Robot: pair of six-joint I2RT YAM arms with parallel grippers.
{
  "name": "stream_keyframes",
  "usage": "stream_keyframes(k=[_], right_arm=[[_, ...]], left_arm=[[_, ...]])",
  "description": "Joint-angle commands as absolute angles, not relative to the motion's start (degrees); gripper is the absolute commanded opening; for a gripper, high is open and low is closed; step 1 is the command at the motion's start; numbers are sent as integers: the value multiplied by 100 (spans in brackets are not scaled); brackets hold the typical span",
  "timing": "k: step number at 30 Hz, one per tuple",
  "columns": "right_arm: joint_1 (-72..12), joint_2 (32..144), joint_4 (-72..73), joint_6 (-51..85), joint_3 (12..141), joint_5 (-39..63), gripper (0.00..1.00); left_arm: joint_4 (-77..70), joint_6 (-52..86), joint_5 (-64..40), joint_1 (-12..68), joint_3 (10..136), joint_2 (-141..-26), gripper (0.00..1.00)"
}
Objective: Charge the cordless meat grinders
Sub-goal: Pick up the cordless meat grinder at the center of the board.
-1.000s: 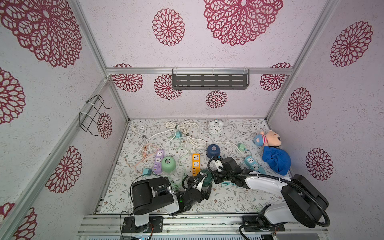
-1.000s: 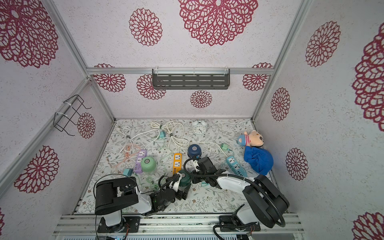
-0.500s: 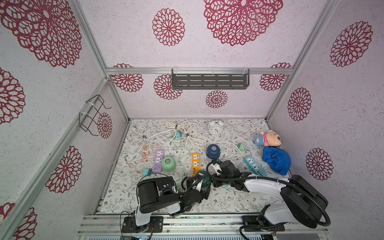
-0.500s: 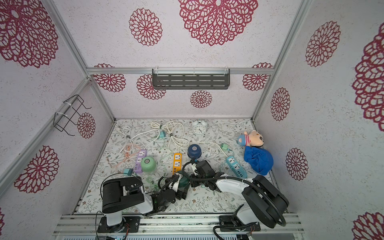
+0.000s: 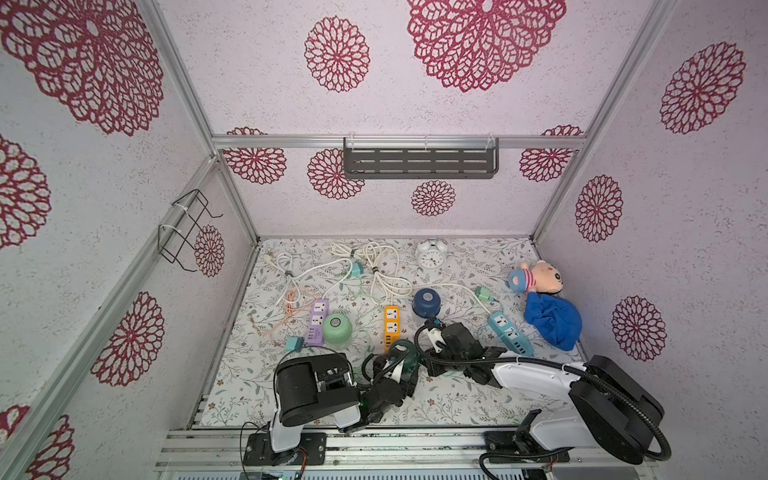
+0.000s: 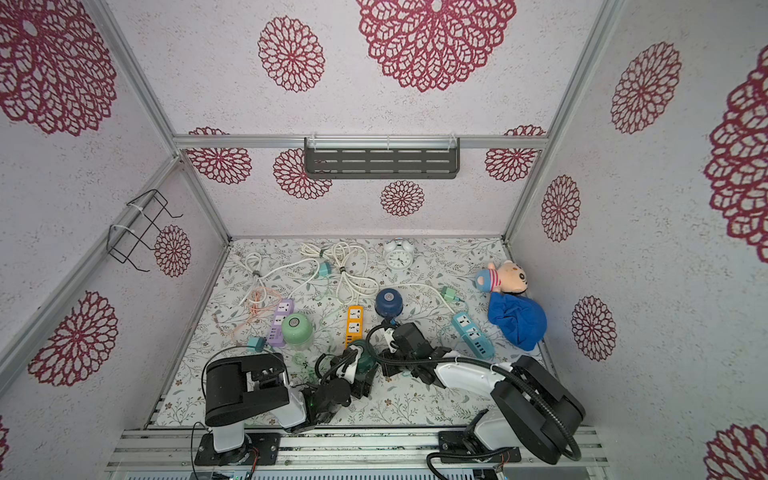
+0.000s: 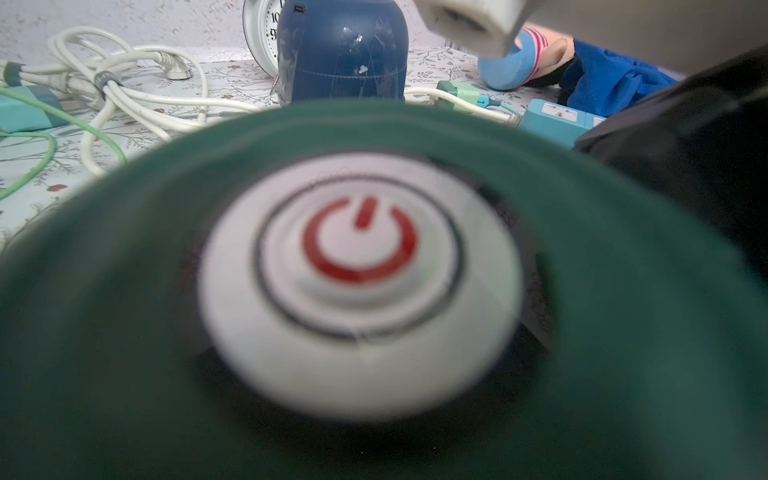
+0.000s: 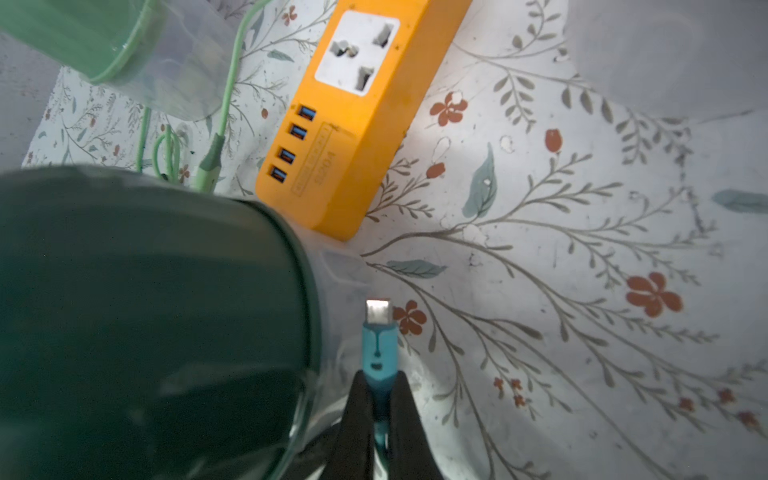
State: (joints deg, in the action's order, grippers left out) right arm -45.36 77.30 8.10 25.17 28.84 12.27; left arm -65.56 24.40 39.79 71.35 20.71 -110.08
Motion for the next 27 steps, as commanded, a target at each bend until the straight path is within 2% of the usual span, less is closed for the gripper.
stream_keyframes(k=[1,8,12,14,18,22,27], right_arm=[[-4595,7395,650,2571,2881,1201,0],[-4571,6948,-36,2370,2995,747,0],[-4570,6516,-626,2094,3171,451,0],[-4569,6284,-942,1893,3311,377,0],[-4577,5846,-1485,1469,3666,404,0],[-4589,5609,-1667,1264,3997,597,0],[-4620,5682,-2101,1015,4558,368,0]], left_arm=[[-6821,2284,4096,7120,1908,-11075,76],[-7074,2036,4056,7084,1781,-10975,71],[-6802,1897,3960,7087,1684,-10467,70],[-6183,1846,3843,7068,1719,-9928,69],[-4048,1715,3321,6816,2145,-8721,67],[-2937,1427,2580,6290,2368,-7858,63],[-1935,947,2057,5615,2595,-7108,63]])
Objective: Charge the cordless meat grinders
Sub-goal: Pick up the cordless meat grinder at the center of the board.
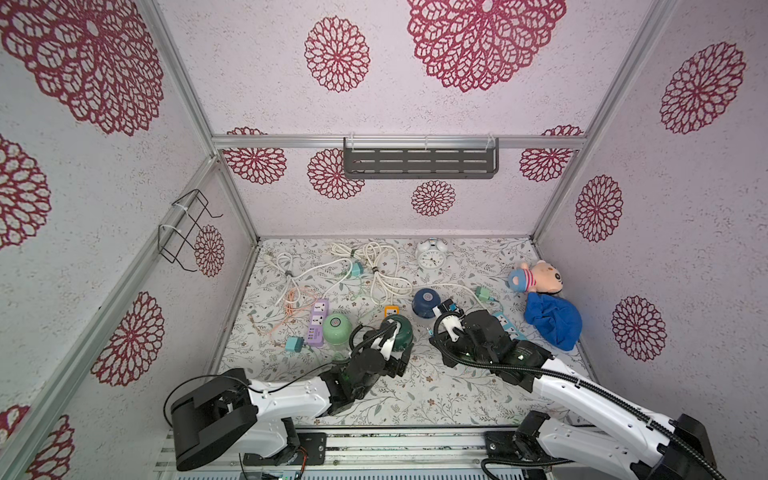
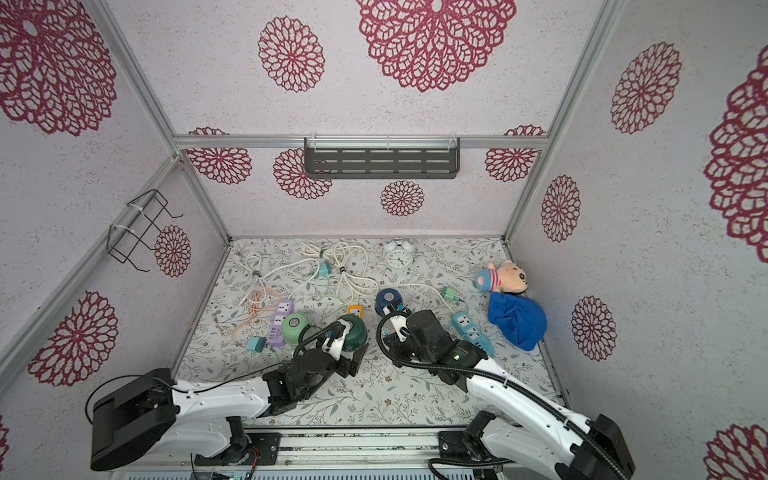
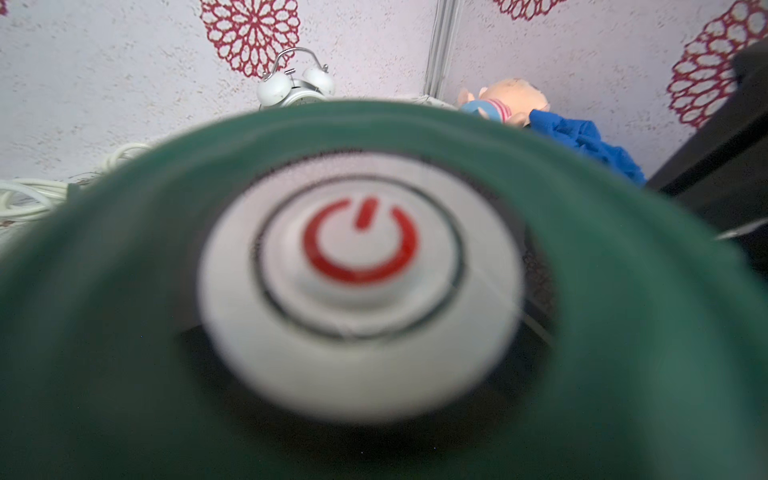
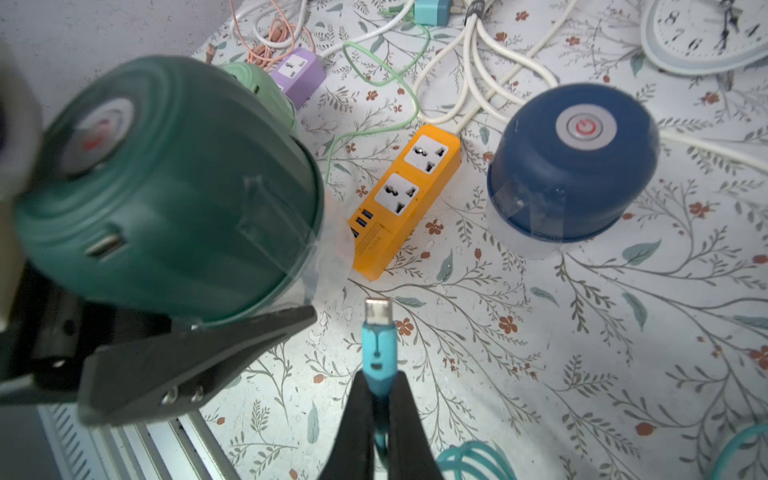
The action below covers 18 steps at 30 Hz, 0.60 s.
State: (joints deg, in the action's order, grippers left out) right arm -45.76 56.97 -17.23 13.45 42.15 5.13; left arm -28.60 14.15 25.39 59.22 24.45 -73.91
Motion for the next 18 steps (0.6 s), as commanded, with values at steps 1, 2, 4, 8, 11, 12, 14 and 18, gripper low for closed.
stream_keyframes(k=[1,2,4,8,11,12,14,18], right_arm=[[-4629,5708,-2160,971,4652,358,0],[-4626,5730,-2202,936,4727,366,0],[-4623,5808,-2282,861,4897,389,0],[-4639,6007,-2347,754,5169,577,0],[-4639,6166,-2343,664,5334,717,0],[-4640,6236,-2347,628,5390,773,0],[-4640,6347,-2357,585,5504,937,0],[-4641,6638,-2430,571,5768,1325,0]], left_arm=[[-1787,881,1955,5475,2633,-7002,63],[-1691,810,1886,5368,2660,-6923,63],[-1497,671,1742,5162,2743,-6805,63],[-1312,451,1565,4908,2952,-6772,63],[-1245,305,1475,4813,3103,-6845,62],[-1239,262,1460,4785,3143,-6877,62],[-1256,206,1401,4740,3198,-6920,62],[-1251,75,1367,4711,3311,-6969,61]])
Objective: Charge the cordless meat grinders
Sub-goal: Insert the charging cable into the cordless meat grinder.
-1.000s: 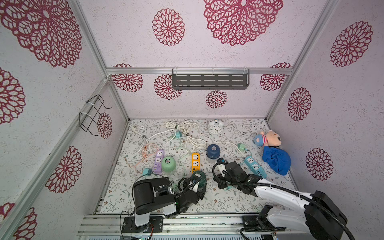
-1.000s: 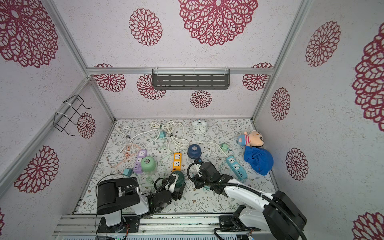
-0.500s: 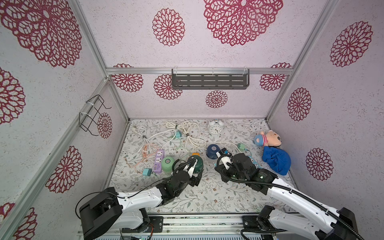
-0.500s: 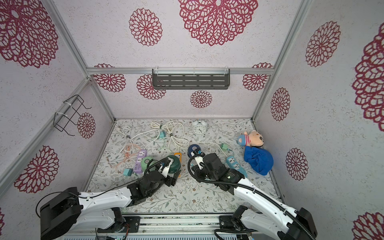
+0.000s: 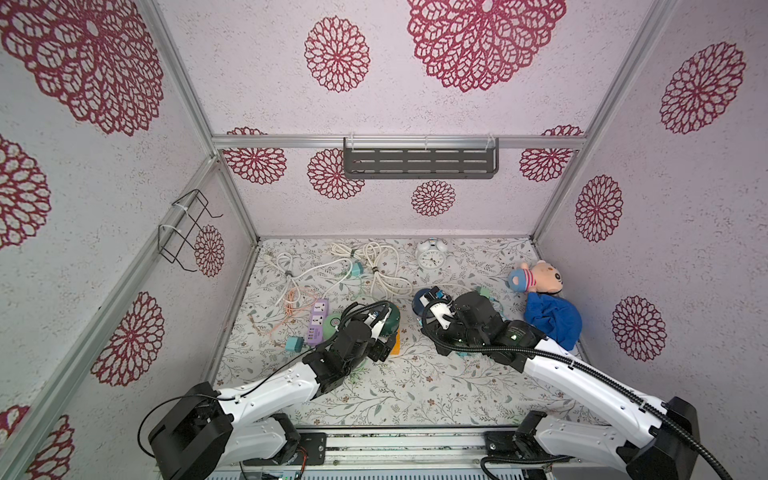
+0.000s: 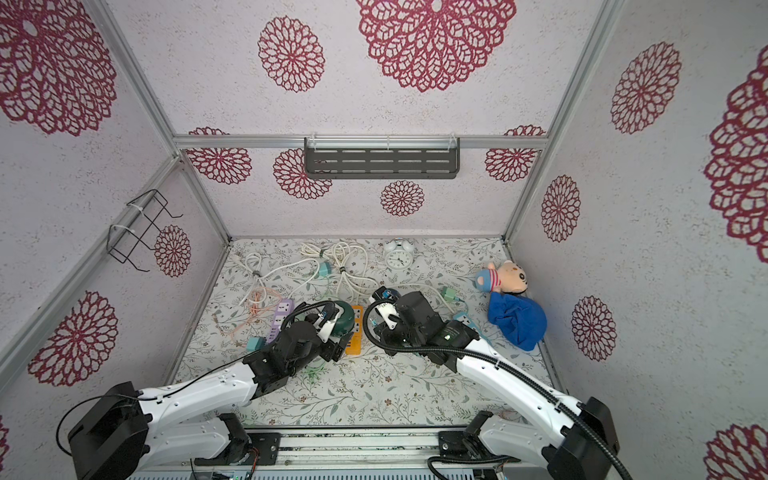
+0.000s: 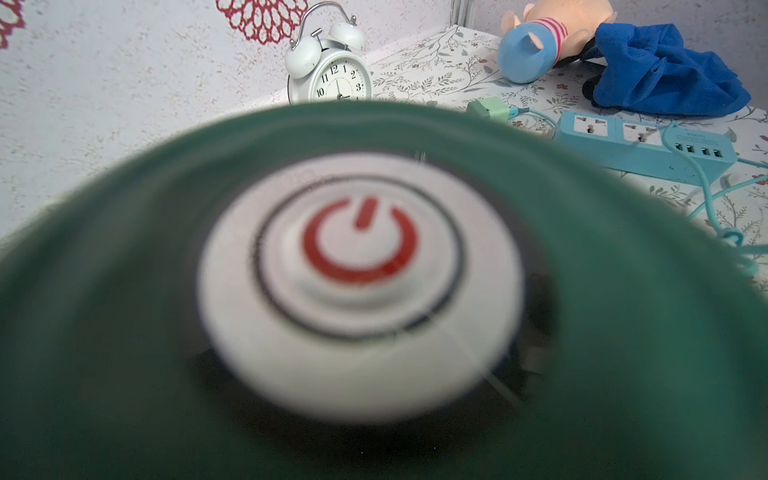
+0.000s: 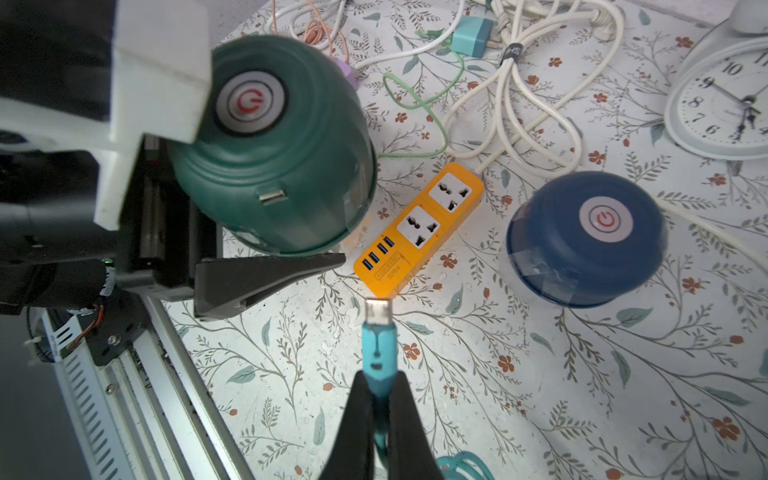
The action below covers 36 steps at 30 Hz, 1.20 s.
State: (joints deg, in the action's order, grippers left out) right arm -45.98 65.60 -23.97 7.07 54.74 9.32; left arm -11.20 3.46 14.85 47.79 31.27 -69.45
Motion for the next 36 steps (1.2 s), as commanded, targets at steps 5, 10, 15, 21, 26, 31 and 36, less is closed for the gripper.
stream_keyframes(k=[5,10,15,21,26,31,36], right_arm=[[-4638,6860,-2448,615,5988,1705,0],[-4645,6942,-2466,682,6125,1849,0],[-4671,6906,-2447,730,6141,1920,0],[-4702,6969,-2552,739,6252,1974,0],[-4725,6996,-2634,746,6332,2003,0],[-4761,7035,-2688,739,6374,2004,0],[-4779,7075,-2782,721,6440,2030,0]], left_arm=[[-1224,-74,1354,4711,3388,-6980,61],[-1090,-113,1267,4711,3443,-6910,60],[-888,-197,1265,4723,3445,-6686,60],[-838,-418,1332,4720,3450,-6553,60],[-870,-615,1344,4724,3497,-6585,60],[-888,-686,1379,4725,3541,-6539,60],[-872,-696,1393,4722,3568,-6499,60]])
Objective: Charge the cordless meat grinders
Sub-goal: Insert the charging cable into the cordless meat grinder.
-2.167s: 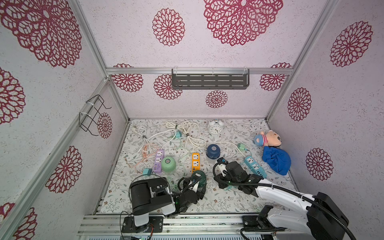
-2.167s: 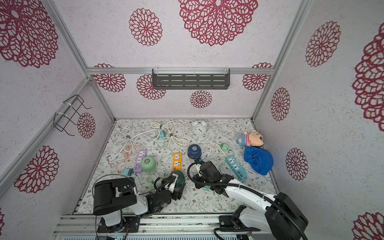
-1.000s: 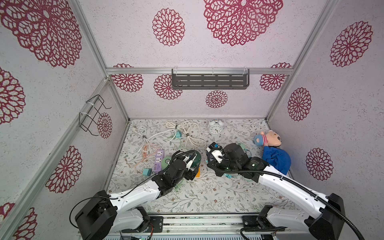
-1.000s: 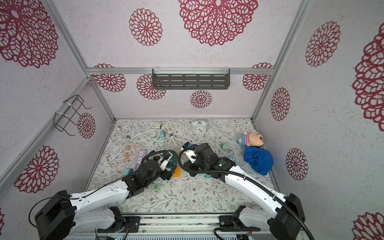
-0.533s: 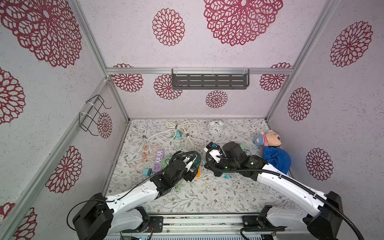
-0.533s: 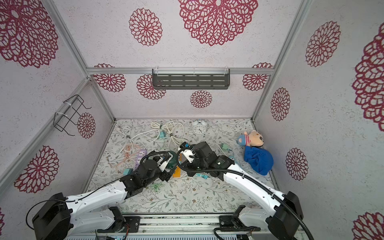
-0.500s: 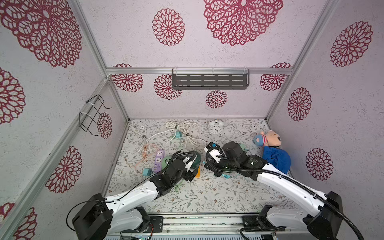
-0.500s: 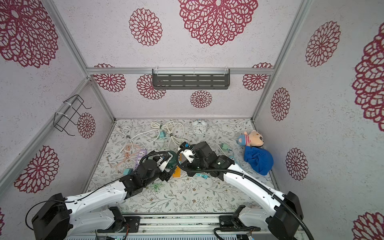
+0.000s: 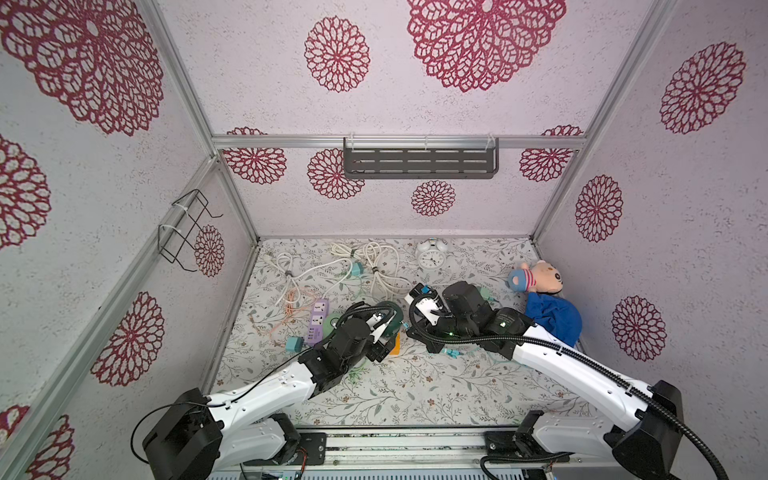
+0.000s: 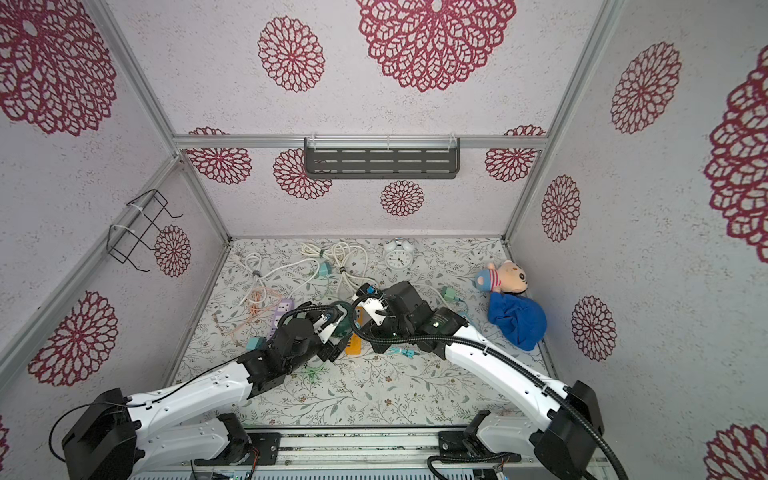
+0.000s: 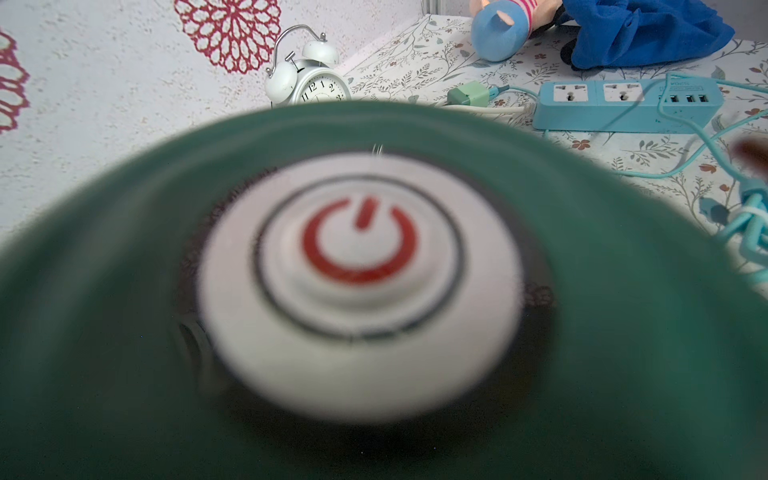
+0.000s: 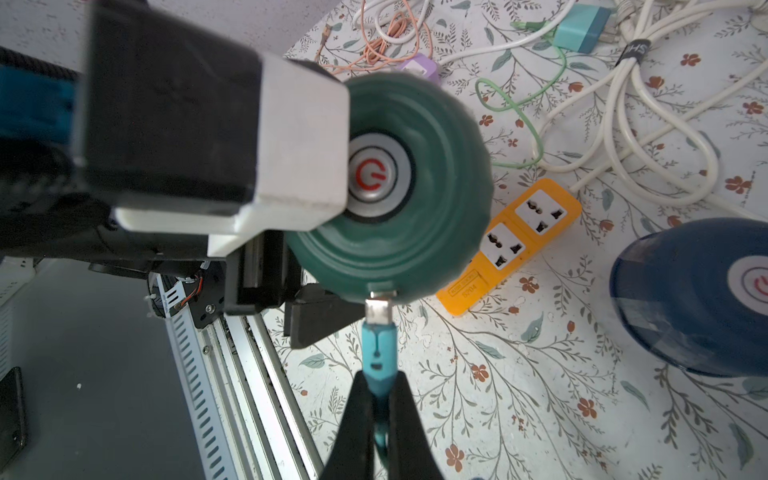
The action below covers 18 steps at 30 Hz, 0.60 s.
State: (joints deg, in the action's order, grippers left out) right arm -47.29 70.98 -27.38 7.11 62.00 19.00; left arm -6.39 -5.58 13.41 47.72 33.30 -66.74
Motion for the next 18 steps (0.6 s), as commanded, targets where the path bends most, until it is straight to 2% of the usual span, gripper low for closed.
stream_keyframes(k=[1,18], right_arm=[[-4781,7071,-2794,717,6448,2028,0],[-4781,7085,-2839,676,6526,1890,0]], left_arm=[[-872,-710,1405,4721,3577,-6491,60],[-684,-798,1306,4721,3560,-6381,59]])
